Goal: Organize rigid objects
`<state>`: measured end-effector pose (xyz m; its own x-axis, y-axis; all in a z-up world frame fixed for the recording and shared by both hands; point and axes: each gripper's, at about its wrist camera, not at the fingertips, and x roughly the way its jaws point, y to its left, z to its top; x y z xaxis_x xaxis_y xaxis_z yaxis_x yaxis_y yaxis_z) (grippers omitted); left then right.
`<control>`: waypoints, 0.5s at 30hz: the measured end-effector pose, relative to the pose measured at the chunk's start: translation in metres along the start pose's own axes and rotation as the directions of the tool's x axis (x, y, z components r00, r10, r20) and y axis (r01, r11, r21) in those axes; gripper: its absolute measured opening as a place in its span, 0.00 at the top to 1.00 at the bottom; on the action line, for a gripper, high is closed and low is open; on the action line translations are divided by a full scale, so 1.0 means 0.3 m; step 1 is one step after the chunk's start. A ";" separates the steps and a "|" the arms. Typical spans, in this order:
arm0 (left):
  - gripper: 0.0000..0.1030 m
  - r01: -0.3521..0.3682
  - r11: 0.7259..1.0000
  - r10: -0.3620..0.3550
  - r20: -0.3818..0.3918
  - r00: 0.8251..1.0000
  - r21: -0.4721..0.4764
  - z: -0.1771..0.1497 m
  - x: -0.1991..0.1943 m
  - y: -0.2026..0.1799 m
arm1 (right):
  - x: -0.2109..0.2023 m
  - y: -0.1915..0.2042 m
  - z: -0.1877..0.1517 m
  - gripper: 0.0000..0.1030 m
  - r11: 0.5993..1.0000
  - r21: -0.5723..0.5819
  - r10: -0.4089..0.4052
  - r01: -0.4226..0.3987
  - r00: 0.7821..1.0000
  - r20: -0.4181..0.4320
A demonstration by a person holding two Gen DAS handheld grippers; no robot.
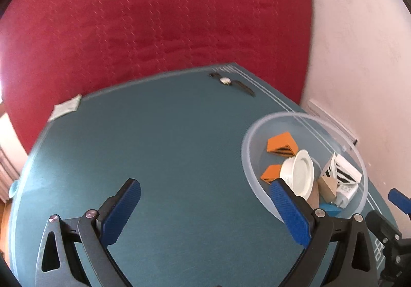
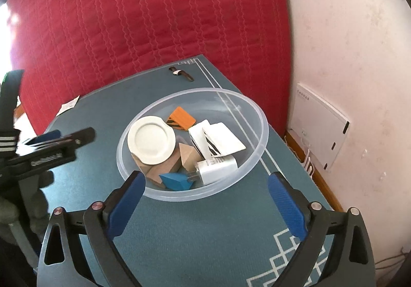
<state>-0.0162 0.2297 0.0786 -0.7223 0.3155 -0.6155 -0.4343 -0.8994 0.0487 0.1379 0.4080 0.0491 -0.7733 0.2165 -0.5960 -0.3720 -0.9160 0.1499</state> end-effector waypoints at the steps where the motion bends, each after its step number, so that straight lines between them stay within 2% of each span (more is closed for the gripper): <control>1: 0.00 -0.001 1.000 0.001 0.011 1.000 0.000 0.001 -0.012 0.000 | -0.001 0.003 0.001 0.04 1.000 -0.004 -0.004 0.004 1.000 0.001; 7: 0.00 0.005 1.000 -0.007 0.060 0.998 0.028 0.004 -0.096 -0.026 | -0.025 0.008 0.006 0.00 0.999 -0.035 -0.032 0.033 0.999 0.009; 15: 0.00 -0.002 0.998 0.000 0.040 0.999 0.060 -0.020 -0.126 -0.060 | -0.039 -0.016 0.013 0.00 0.999 -0.037 -0.038 0.038 0.999 0.007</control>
<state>0.0221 0.2323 0.0963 -0.7434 0.3276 -0.5832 -0.4642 -0.8804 0.0972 0.1468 0.4111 0.0583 -0.7618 0.2535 -0.5961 -0.3823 -0.9188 0.0978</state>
